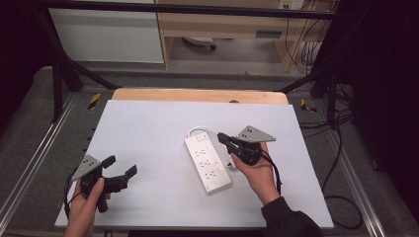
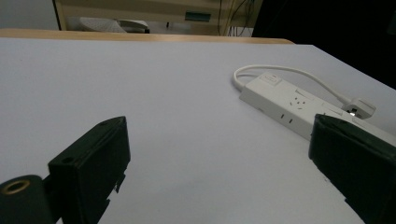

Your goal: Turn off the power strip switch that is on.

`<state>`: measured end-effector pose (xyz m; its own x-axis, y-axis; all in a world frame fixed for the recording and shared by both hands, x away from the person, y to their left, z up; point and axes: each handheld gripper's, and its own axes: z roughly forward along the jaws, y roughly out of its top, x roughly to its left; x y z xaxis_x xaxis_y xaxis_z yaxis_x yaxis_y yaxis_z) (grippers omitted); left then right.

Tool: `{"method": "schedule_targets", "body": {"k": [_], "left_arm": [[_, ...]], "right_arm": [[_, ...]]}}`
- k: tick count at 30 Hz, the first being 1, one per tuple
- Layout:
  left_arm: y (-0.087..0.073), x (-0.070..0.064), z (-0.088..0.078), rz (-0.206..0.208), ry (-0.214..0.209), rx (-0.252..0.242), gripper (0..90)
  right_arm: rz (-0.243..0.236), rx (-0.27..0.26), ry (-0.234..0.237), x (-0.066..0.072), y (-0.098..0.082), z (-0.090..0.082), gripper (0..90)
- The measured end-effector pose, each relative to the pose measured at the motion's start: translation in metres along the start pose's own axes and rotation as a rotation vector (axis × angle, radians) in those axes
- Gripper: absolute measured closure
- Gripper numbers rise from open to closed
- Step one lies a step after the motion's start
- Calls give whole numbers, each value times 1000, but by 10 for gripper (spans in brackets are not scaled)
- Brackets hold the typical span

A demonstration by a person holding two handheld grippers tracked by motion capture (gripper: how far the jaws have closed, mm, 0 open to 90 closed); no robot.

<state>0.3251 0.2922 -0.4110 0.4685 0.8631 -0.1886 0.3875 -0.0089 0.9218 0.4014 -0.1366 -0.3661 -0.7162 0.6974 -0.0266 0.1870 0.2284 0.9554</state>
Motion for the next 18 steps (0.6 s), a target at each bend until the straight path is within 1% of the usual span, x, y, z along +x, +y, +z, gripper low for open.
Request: {"method": "schedule_targets", "body": {"k": [7, 10, 11, 13, 16, 18], "left_arm": [[0, 0, 0, 1, 0, -1, 54], [0, 0, 0, 2, -1, 0, 54], [0, 0, 0, 2, -1, 0, 54], [0, 0, 0, 12, 0, 0, 54], [0, -1, 0, 17, -2, 0, 54], [0, -1, 0, 14, -2, -1, 54]], "right_arm": [[-12, 5, 5, 3, -1, 4, 900], [-11, 8, 6, 3, -2, 6, 900], [-9, 17, 14, 4, -3, 8, 900], [-10, 17, 17, 4, -4, 9, 900], [-5, 24, 20, 5, -5, 12, 900], [-4, 27, 20, 5, -6, 13, 900]]}}
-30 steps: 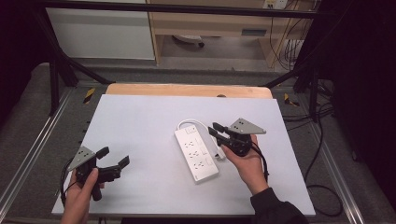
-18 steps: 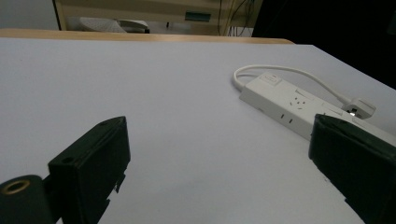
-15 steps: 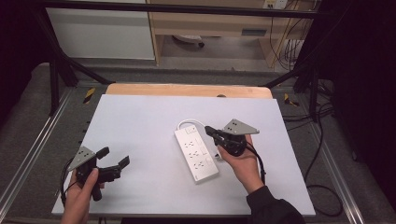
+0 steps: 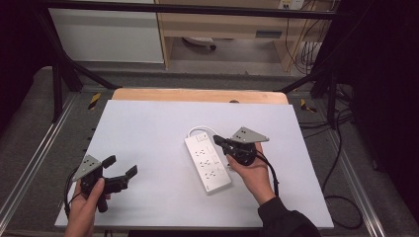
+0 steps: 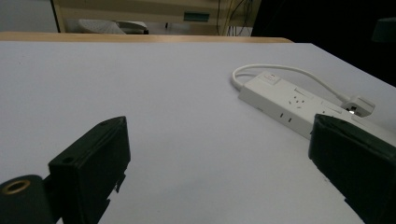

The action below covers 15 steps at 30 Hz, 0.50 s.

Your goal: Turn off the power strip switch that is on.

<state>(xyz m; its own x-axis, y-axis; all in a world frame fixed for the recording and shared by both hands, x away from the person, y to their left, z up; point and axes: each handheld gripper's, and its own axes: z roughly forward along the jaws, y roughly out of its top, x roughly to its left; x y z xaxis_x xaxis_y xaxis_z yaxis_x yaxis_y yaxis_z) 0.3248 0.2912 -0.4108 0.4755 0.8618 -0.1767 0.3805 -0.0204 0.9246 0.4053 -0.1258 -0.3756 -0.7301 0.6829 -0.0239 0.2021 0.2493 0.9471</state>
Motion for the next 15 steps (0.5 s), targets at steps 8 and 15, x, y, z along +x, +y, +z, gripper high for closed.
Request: {"method": "schedule_targets", "body": {"k": [8, 15], "left_arm": [[0, 0, 0, 0, -1, 4, 54], [0, 0, 1, -1, -2, 5, 55]], "right_arm": [[7, 28, 4, 2, -9, 8, 900], [21, 46, 3, 0, -15, 13, 900]]}}
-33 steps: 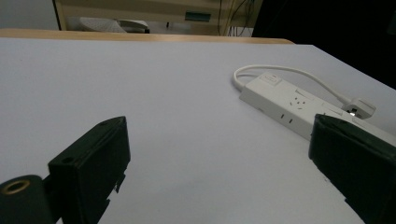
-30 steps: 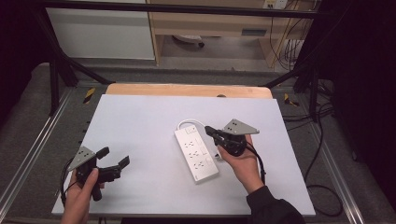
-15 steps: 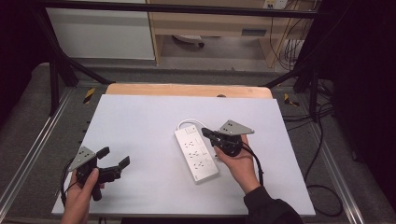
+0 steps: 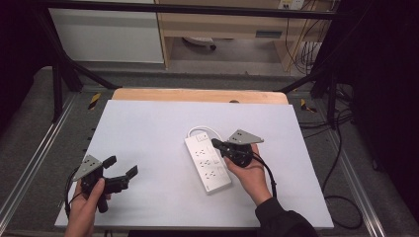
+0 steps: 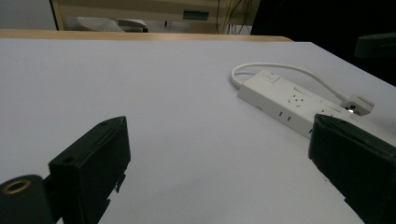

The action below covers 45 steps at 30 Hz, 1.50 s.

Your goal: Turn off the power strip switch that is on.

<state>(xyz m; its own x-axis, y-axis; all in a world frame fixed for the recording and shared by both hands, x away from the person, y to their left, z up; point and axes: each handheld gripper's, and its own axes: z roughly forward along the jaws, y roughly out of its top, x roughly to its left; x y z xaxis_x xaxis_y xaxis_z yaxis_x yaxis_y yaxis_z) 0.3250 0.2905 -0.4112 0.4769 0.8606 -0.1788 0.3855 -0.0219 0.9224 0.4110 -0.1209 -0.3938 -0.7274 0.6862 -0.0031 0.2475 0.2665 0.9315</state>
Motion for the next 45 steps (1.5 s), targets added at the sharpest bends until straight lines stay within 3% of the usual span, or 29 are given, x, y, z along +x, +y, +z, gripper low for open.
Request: {"method": "schedule_targets", "body": {"k": [11, 45], "left_arm": [[0, 0, 0, 3, 0, 6, 55], [-1, -1, 1, -3, -4, 7, 56]], "right_arm": [[28, 20, -6, -6, -7, 4, 900], [49, 116, -9, -9, -25, 15, 900]]}}
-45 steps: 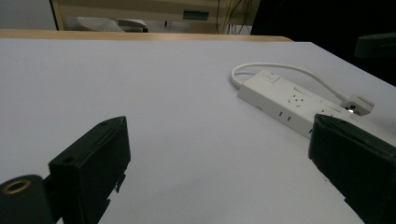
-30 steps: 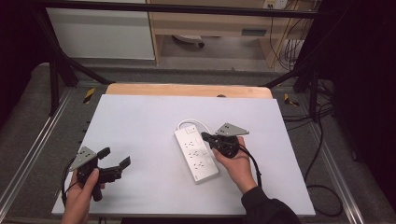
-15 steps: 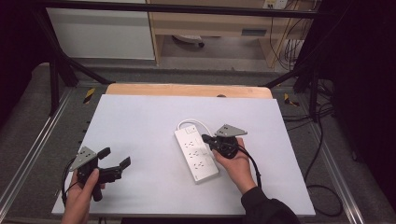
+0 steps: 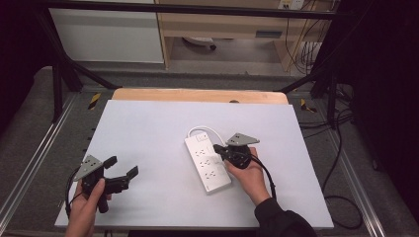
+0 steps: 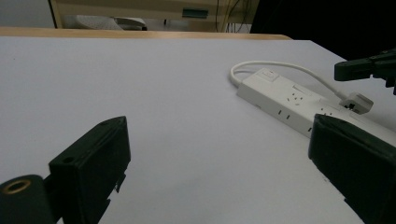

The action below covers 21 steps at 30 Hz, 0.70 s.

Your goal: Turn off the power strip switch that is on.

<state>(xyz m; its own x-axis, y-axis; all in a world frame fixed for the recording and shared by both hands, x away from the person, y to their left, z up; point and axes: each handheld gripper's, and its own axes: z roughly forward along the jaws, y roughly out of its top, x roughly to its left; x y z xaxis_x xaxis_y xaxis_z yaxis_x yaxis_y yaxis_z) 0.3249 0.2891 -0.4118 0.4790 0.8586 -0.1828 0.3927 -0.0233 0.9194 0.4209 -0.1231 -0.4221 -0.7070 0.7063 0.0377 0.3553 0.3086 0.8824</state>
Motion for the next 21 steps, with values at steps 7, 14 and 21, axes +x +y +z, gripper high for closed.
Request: {"method": "schedule_targets", "body": {"k": [7, 14, 21], "left_arm": [[0, 0, -1, 4, 0, 1, 56], [0, -1, 0, 3, -3, -1, 56], [0, -1, 0, 4, -4, -2, 57]], "right_arm": [[-2, 24, 1, 0, -2, 2, 900], [-4, 63, 2, 3, -7, 5, 900], [12, 83, 11, 7, -13, 2, 900]]}}
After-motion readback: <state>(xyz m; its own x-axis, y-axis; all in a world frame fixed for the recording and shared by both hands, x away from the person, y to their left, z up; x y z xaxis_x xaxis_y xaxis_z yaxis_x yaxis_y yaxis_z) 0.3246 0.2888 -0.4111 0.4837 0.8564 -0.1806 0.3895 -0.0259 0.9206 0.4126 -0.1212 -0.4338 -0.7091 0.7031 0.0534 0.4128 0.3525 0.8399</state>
